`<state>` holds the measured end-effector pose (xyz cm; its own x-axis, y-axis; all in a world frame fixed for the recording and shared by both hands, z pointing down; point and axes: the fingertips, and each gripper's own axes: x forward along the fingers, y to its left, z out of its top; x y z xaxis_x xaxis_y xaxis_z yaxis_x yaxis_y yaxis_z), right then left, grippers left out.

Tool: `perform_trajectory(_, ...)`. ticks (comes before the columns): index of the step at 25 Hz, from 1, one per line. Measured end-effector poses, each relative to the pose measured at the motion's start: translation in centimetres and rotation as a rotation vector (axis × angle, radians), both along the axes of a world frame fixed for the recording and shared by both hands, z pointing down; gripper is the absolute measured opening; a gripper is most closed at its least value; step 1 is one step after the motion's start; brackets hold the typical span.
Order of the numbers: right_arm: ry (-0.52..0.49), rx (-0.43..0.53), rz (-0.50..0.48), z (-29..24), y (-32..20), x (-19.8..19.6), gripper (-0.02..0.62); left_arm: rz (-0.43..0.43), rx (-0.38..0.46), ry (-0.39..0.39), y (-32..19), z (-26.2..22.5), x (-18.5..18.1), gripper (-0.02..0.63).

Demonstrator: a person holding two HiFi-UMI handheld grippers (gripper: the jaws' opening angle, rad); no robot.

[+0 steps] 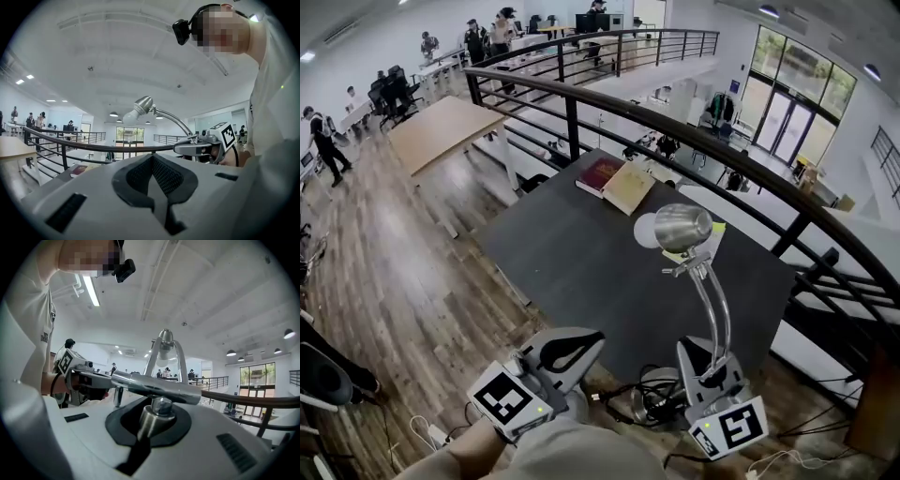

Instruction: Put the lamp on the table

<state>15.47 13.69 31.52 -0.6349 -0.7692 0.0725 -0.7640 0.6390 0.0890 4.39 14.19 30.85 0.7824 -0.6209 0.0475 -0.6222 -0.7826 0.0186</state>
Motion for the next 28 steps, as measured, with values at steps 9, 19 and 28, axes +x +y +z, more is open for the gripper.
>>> perform_trajectory(9, 0.014, -0.017, 0.070, 0.6, -12.7, -8.4, -0.002, 0.044, 0.002, 0.073, -13.0, 0.5, -9.0, 0.005)
perform_trajectory(19, -0.036, -0.078, 0.162, -0.4, -23.3, -12.0, -0.002, 0.042, -0.006, 0.057, -22.9, -1.2, -14.7, 0.005)
perform_trajectory(28, -0.030, -0.112, 0.142, 0.1, -27.7, -12.3, -0.002, -0.002, -0.035, 0.030, -26.3, -0.5, -14.6, 0.005)
